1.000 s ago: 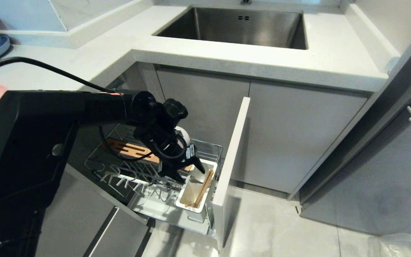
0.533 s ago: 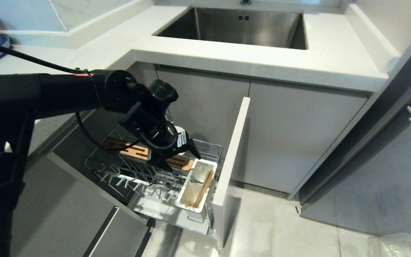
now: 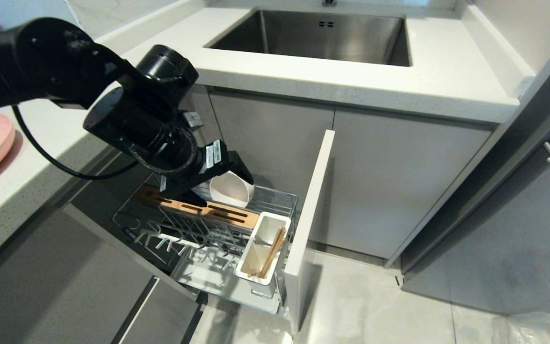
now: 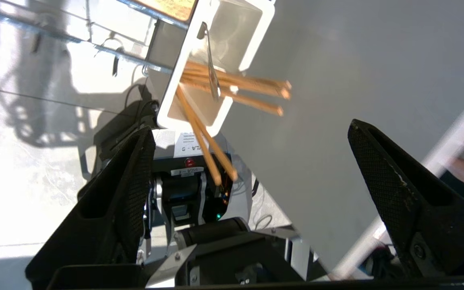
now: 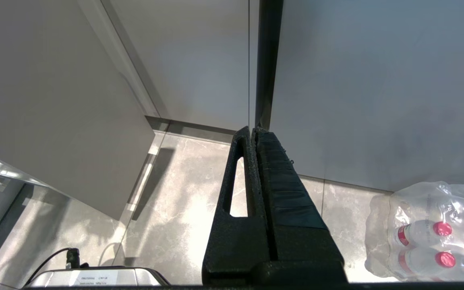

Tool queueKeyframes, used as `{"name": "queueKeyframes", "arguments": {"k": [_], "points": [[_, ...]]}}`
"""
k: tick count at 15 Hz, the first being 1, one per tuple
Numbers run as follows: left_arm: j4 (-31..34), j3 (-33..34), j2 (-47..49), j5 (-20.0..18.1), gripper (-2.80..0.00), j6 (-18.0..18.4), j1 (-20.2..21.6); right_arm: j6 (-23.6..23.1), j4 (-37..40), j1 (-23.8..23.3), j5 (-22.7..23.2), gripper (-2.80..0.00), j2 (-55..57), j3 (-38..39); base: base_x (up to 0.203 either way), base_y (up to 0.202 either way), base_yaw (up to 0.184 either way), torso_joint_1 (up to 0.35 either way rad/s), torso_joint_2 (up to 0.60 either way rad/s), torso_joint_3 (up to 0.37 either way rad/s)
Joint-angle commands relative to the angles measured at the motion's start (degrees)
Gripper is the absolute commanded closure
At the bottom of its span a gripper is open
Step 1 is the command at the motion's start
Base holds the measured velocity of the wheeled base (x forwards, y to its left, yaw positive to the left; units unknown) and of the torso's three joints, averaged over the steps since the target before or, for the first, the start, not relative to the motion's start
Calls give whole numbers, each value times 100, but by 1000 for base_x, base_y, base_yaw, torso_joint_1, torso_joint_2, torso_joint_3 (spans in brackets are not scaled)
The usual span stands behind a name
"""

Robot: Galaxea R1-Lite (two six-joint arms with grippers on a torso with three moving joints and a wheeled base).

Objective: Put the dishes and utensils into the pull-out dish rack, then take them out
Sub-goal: Pick up the plate and place it in the cupboard

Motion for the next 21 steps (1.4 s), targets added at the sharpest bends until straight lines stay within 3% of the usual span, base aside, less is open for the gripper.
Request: {"name": "queueKeyframes", "arguments": {"k": [1, 2, 3, 5, 10, 14, 17, 21], "points": [[103, 1, -500, 39, -280, -27, -29, 2, -1, 1, 0, 0, 5, 9, 0, 0, 0, 0, 0, 0], [147, 3, -725, 75, -280, -31, -41, 2, -1, 1, 0, 0, 5, 9, 0, 0, 0, 0, 0, 0], [172, 4, -916, 98, 0, -31, -47, 2, -1, 1, 0, 0, 5, 9, 0, 0, 0, 0, 0, 0], [223, 0, -1401, 176, 0, -14, -53, 2, -1, 1, 0, 0, 5, 9, 0, 0, 0, 0, 0, 0], [209, 3, -2345, 796, 0, 26, -174, 2, -1, 1, 0, 0, 5, 9, 0, 0, 0, 0, 0, 0], [180, -2, -2923, 1798, 0, 262, -137, 2, -1, 1, 0, 0, 5, 9, 0, 0, 0, 0, 0, 0], [-1, -4, -3175, 2666, 0, 777, 433, 2, -1, 1, 0, 0, 5, 9, 0, 0, 0, 0, 0, 0], [-316, -4, -3196, 2943, 0, 1550, 1887, 2, -1, 1, 0, 0, 5, 9, 0, 0, 0, 0, 0, 0]]}}
